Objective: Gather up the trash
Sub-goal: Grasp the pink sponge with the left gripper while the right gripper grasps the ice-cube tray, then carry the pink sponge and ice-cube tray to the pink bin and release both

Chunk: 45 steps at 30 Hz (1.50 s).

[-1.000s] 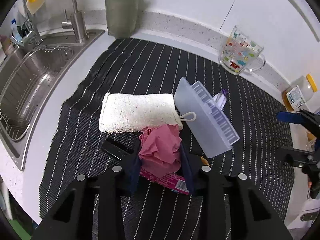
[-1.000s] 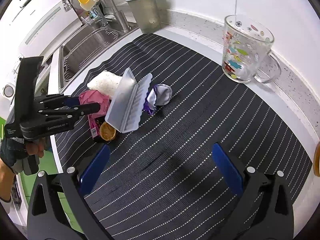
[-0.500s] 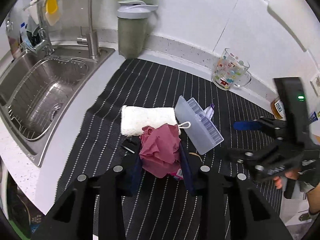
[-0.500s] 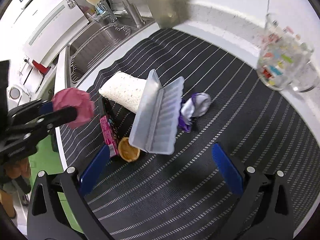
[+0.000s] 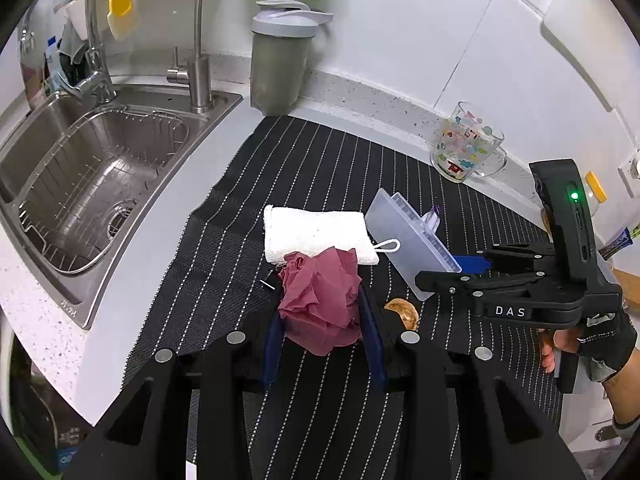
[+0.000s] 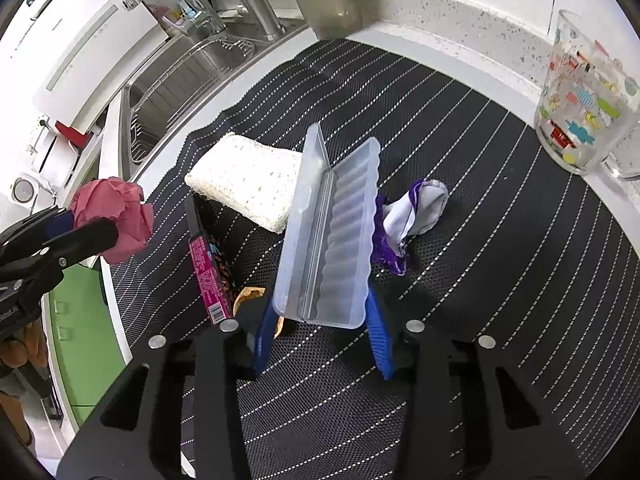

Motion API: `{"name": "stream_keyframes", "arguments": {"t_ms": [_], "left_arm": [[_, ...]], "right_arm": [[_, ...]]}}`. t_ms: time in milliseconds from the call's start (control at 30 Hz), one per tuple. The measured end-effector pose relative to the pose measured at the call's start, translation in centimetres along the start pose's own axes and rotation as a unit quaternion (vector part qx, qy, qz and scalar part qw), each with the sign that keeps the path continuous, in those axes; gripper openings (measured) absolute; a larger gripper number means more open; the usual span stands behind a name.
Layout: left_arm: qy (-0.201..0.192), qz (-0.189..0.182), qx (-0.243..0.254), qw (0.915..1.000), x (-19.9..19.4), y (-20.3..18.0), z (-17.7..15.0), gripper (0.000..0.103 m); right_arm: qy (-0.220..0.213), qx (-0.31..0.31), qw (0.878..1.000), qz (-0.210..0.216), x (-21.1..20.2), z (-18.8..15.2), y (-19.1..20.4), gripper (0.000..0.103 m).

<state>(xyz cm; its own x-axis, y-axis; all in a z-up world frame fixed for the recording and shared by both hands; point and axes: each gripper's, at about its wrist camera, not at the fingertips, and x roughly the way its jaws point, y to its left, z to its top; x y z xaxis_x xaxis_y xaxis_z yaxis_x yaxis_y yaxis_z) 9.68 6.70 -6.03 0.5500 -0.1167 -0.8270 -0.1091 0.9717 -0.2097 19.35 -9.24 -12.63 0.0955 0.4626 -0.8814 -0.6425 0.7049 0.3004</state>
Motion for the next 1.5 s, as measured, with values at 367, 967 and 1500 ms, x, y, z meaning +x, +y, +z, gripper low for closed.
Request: {"name": "stream_keyframes", "arguments": {"t_ms": [367,967,1500], "left_arm": [[-0.016,-0.003,-0.010,0.9998,-1.7,-2.0,-0.1,0.035],[-0.070,0.115,-0.147,0.9799,-12.8,-2.1,-11.5,0.035],[-0.066,0.205,-0.293,0.9318,-22.3,5.9,-31.1,0.035]], "right_arm": [[-0.035,-0.034,0.999,0.002,-4.8,-0.3,0.3,0.028],[-0.039,-0.267,0.959,0.088,-10.3,-5.3,13.0,0.027],[0.043,-0.385,0.906,0.169,-3.8,-16.0,33.0,0.025]]}}
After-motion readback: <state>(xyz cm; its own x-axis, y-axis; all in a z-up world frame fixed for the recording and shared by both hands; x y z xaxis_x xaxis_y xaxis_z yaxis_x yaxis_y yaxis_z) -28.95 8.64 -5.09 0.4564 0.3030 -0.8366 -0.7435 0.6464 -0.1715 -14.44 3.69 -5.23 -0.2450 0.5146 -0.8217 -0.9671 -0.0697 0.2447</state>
